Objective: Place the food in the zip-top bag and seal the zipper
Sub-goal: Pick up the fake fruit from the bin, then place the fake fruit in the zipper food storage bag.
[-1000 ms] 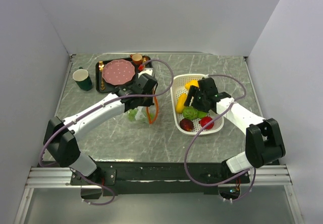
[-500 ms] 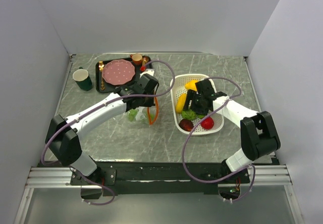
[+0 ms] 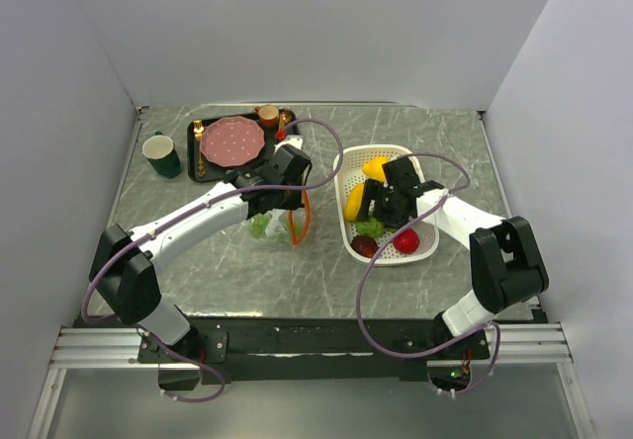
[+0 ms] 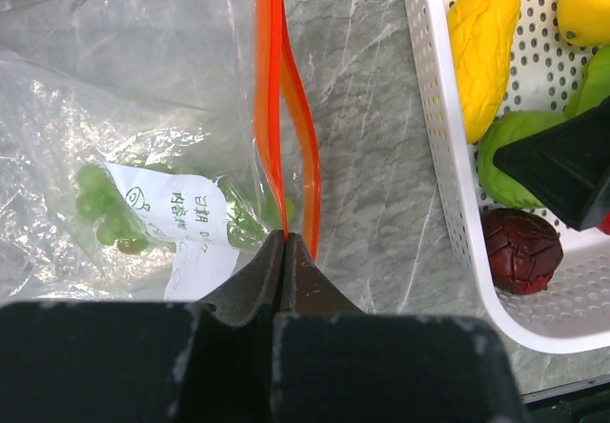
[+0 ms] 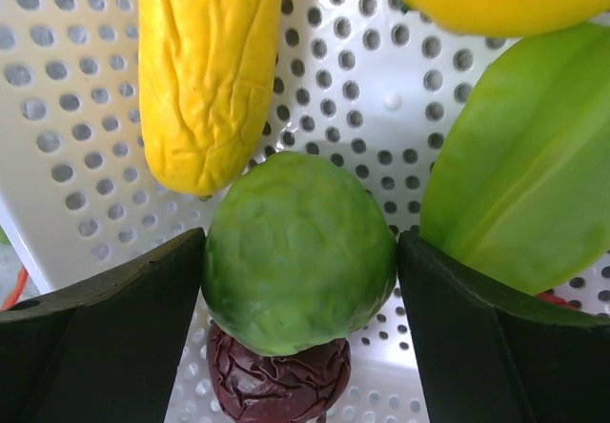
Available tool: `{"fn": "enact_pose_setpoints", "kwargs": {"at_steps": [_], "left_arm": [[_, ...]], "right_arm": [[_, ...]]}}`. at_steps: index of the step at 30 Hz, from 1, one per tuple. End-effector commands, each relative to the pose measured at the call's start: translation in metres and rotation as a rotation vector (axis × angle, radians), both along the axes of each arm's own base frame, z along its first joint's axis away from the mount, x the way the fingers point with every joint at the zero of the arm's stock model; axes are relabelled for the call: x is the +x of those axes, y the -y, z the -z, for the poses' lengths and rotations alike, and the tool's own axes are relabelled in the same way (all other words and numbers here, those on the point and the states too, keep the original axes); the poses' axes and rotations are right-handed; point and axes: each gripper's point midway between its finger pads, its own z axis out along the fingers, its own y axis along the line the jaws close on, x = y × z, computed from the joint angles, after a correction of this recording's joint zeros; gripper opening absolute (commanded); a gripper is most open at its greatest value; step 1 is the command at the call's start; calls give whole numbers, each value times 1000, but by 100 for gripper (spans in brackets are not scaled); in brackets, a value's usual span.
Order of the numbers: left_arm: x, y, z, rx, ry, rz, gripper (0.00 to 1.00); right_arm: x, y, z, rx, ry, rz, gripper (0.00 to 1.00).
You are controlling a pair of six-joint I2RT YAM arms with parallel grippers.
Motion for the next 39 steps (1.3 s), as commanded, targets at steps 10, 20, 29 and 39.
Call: {"fn": "enact_pose_setpoints", "kwargs": {"at_steps": [10,20,29,39], "left_arm": [[7,6,-15,-33,45,12,1],[9,15,-23,-77,51,22,1],[7,20,-30,-115,51,30,1],[4,18,-50,-147,81,30,1]], "right_arm": [[-3,-1,-25,22,64,1,48],[14,-22,-113,237,297,43,47],[26,-101,-142,466,323,-60,44],[27,-175,-111,533,232,-138,43]]}}
